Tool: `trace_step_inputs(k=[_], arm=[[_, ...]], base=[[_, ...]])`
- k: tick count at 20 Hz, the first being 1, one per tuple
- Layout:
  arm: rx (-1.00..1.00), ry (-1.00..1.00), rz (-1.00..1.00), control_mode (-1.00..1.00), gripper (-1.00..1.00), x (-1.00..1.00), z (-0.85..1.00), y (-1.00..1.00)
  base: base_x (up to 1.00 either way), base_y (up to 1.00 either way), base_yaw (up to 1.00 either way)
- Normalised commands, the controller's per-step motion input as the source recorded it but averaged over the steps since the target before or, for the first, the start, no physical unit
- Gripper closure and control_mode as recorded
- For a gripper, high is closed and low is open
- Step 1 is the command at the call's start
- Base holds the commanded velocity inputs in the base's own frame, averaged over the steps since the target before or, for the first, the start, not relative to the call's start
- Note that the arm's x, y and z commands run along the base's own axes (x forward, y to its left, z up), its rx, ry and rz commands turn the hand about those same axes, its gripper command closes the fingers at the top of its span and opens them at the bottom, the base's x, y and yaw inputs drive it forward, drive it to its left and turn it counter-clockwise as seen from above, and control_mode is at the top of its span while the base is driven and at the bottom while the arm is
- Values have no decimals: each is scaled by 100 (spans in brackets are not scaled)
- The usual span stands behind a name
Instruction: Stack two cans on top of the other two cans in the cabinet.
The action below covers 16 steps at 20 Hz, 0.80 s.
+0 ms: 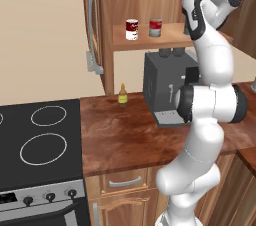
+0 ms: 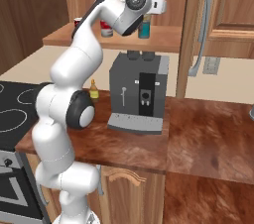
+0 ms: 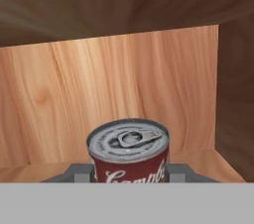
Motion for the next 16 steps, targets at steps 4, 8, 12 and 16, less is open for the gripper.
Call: trace_step_inputs(k=[4, 8, 12, 16], arm=[[0, 0, 0, -100, 100, 18, 0, 0], [0, 0, 0, -100, 100, 11, 0, 0], [0, 0, 0, -100, 100, 1, 0, 0], [0, 0, 0, -100, 100, 0, 0, 0]], base=[[0, 0, 0], [0, 0, 0], [0, 0, 0], [0, 0, 0]])
